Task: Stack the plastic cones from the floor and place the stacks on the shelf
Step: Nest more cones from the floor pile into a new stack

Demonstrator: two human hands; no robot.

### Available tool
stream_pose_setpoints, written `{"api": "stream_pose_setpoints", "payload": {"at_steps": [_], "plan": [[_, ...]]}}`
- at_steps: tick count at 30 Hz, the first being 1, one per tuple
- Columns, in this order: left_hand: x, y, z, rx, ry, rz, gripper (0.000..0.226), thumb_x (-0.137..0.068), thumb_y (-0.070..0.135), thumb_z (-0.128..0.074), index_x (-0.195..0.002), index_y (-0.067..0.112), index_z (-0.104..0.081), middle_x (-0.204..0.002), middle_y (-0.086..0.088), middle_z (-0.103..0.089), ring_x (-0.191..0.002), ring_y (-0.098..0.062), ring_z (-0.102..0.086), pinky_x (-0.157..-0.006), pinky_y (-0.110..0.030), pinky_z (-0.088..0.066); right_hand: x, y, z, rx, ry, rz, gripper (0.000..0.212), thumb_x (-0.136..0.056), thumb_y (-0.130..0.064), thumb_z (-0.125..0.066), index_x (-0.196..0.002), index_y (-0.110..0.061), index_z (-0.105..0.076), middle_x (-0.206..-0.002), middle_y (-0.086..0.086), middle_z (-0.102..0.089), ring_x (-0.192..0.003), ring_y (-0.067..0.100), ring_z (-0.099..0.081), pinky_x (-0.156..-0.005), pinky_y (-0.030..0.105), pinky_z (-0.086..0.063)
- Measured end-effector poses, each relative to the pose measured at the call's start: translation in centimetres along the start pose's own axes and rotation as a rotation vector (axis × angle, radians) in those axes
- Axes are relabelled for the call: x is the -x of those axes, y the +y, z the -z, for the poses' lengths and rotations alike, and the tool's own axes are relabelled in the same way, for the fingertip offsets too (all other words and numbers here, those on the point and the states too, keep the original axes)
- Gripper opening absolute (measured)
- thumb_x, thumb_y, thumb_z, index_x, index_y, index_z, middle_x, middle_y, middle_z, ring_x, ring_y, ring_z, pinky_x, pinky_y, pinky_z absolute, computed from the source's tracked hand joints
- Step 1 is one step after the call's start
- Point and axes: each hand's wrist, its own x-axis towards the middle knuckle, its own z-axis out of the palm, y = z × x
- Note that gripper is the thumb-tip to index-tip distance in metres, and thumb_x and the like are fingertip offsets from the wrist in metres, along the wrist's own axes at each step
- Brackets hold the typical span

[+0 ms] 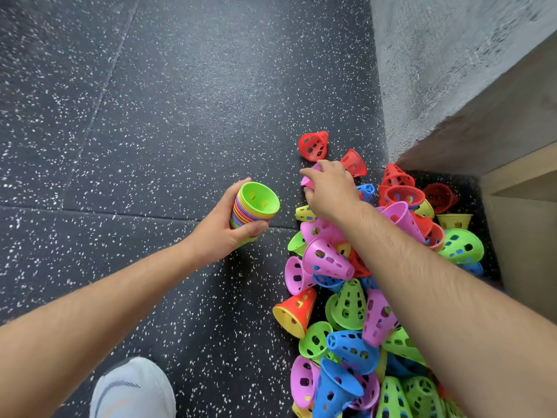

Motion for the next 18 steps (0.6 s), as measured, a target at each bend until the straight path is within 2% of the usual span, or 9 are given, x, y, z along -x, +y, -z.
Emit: {"api": "stream_pose_setpoints", "payload": {"at_steps": [3, 6, 10, 13, 15, 18], "plan": [[0.1, 0.4, -0.1, 0.01, 0.006, 0.004, 0.082, -0.091, 0.008, -0.077, -0.153, 0.029, -0.028, -0.132, 0.008, -0.055, -0.1, 0.02, -0.059, -0.084, 0.0, -0.044, -0.9, 0.5, 0.2, 0.026, -0.035, -0.024, 0.05, -0.091, -0.02, -0.059, -0.14, -0.028, -0.054, -0.141, 0.009, -0.045, -0.13, 0.032, -0.04, -0.107, 0.04, -0.033], [0.2, 0.6, -0.2, 0.013, 0.01, 0.003, 0.08, -0.092, 0.005, -0.076, -0.152, 0.027, -0.028, -0.129, 0.01, -0.055, -0.097, 0.021, -0.06, -0.08, -0.001, -0.046, -1.4, 0.5, 0.3, 0.033, -0.027, -0.044, 0.045, -0.088, -0.008, -0.058, -0.131, -0.022, -0.061, -0.132, 0.01, -0.048, -0.124, 0.032, -0.045, -0.103, 0.038, -0.037], [0.2, 0.5, 0.0, -0.003, 0.007, -0.002, 0.081, -0.091, 0.011, -0.078, -0.151, 0.032, -0.028, -0.133, 0.01, -0.055, -0.102, 0.02, -0.059, -0.084, 0.0, -0.043, -1.2, 0.6, 0.1, -0.005, 0.036, -0.05, 0.033, -0.087, 0.0, -0.056, -0.115, -0.013, -0.067, -0.127, 0.011, -0.05, -0.119, 0.034, -0.046, -0.098, 0.038, -0.04], [0.2, 0.5, 0.0, -0.003, 0.008, 0.0, 0.081, -0.09, 0.011, -0.078, -0.152, 0.03, -0.028, -0.131, 0.013, -0.055, -0.102, 0.021, -0.058, -0.085, 0.001, -0.042, -0.9, 0.9, -0.1, -0.03, 0.04, -0.028, 0.031, -0.086, 0.005, -0.054, -0.112, -0.009, -0.065, -0.127, 0.012, -0.048, -0.119, 0.035, -0.044, -0.096, 0.04, -0.042], [0.2, 0.5, 0.0, 0.0, 0.006, 0.003, 0.081, -0.09, 0.011, -0.078, -0.152, 0.029, -0.028, -0.132, 0.014, -0.055, -0.103, 0.02, -0.059, -0.084, 0.0, -0.043, -1.1, 1.2, -0.2, -0.099, 0.063, -0.028, 0.028, -0.086, 0.005, -0.055, -0.108, -0.01, -0.064, -0.124, 0.012, -0.048, -0.117, 0.034, -0.045, -0.094, 0.041, -0.044], [0.1, 0.4, 0.0, 0.005, 0.004, 0.008, 0.082, -0.09, 0.013, -0.078, -0.152, 0.031, -0.028, -0.133, 0.012, -0.056, -0.104, 0.018, -0.059, -0.085, 0.0, -0.043, -1.3, 0.9, 0.4, -0.39, 0.235, -0.038, 0.011, -0.09, -0.004, -0.061, -0.1, -0.008, -0.065, -0.115, 0.013, -0.054, -0.109, 0.032, -0.051, -0.093, 0.036, -0.042]]}}
